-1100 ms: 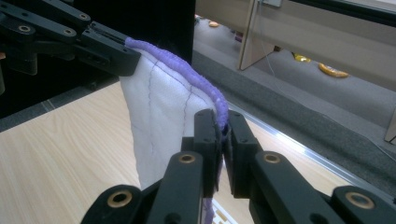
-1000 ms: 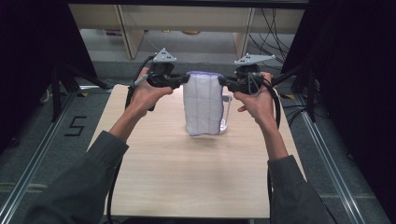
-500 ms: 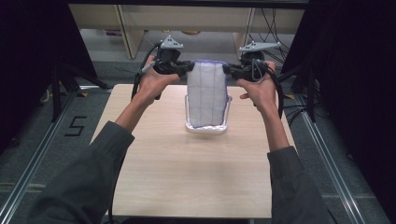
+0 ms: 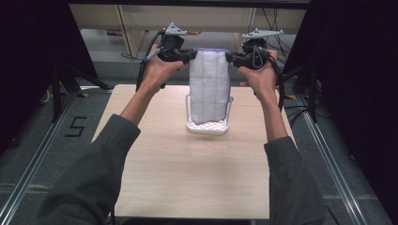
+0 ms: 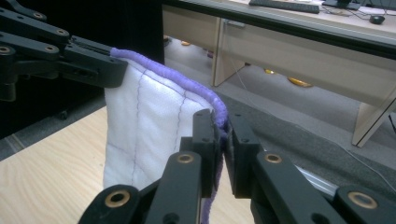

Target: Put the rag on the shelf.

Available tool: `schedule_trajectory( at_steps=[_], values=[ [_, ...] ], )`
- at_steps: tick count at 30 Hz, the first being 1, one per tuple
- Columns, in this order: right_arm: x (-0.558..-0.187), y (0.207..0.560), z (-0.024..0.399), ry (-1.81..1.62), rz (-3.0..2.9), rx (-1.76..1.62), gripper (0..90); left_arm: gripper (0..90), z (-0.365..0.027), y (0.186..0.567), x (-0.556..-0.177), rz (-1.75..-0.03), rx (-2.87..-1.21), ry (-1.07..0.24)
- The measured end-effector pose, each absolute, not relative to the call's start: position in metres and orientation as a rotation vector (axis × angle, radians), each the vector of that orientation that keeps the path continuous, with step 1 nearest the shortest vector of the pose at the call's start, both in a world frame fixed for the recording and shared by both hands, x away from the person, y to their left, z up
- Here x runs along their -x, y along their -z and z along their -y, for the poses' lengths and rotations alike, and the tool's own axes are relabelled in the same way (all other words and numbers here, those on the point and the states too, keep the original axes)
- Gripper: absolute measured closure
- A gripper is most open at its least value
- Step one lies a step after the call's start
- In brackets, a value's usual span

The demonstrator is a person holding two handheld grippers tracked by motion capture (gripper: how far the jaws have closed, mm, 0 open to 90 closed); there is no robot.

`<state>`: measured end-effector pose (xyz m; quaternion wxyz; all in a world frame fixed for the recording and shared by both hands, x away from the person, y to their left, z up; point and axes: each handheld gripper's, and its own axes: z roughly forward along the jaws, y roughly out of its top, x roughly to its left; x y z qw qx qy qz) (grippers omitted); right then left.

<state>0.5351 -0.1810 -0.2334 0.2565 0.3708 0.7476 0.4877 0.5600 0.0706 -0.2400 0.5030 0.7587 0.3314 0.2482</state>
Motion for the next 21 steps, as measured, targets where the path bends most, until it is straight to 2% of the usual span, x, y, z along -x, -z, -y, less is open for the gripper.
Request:
schedule_trajectory(
  at_steps=[11, 21],
  values=[
    [-0.576, 0.262, 0.176, -1.255, -2.0, -1.109, 83.1, 83.3, -0.066, 0.269, -0.595, -0.865, -1.804, -0.589],
    [-0.586, 0.277, 0.175, -1.211, -1.999, -1.172, 83.1, 82.6, -0.062, 0.287, -0.611, -0.894, -1.814, -0.553]
  ],
)
